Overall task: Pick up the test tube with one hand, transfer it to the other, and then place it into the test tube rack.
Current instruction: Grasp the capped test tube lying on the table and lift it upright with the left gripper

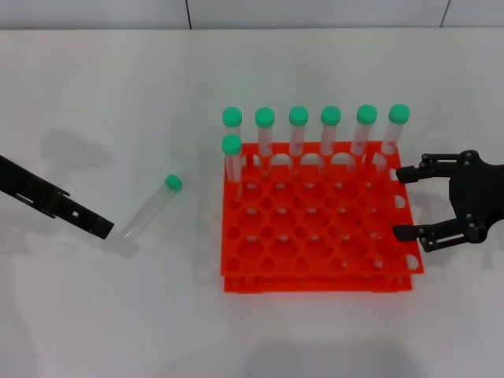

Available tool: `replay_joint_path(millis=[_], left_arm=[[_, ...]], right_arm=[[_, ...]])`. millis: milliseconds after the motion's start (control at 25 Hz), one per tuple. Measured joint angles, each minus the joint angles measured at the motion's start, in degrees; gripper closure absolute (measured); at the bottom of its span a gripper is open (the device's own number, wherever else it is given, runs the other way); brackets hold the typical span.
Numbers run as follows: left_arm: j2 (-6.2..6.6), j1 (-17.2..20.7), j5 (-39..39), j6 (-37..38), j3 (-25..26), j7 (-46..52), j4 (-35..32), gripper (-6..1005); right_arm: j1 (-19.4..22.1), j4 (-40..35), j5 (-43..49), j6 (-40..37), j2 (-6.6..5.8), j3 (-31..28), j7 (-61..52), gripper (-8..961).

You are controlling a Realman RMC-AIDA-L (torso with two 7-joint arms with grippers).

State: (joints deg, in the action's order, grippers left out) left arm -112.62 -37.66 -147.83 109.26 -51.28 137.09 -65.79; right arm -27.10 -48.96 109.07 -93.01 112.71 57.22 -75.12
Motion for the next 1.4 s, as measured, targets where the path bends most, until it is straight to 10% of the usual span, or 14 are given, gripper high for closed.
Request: replay_joint_path(millis=[1400], left_arm=[[-5.8, -7.52, -10.11, -14.43, -11.72, 6.68, 11.82, 121]], right_arm=[[0.2, -0.52, 0.69, 0.26, 1.8, 0.63, 0.68, 84]])
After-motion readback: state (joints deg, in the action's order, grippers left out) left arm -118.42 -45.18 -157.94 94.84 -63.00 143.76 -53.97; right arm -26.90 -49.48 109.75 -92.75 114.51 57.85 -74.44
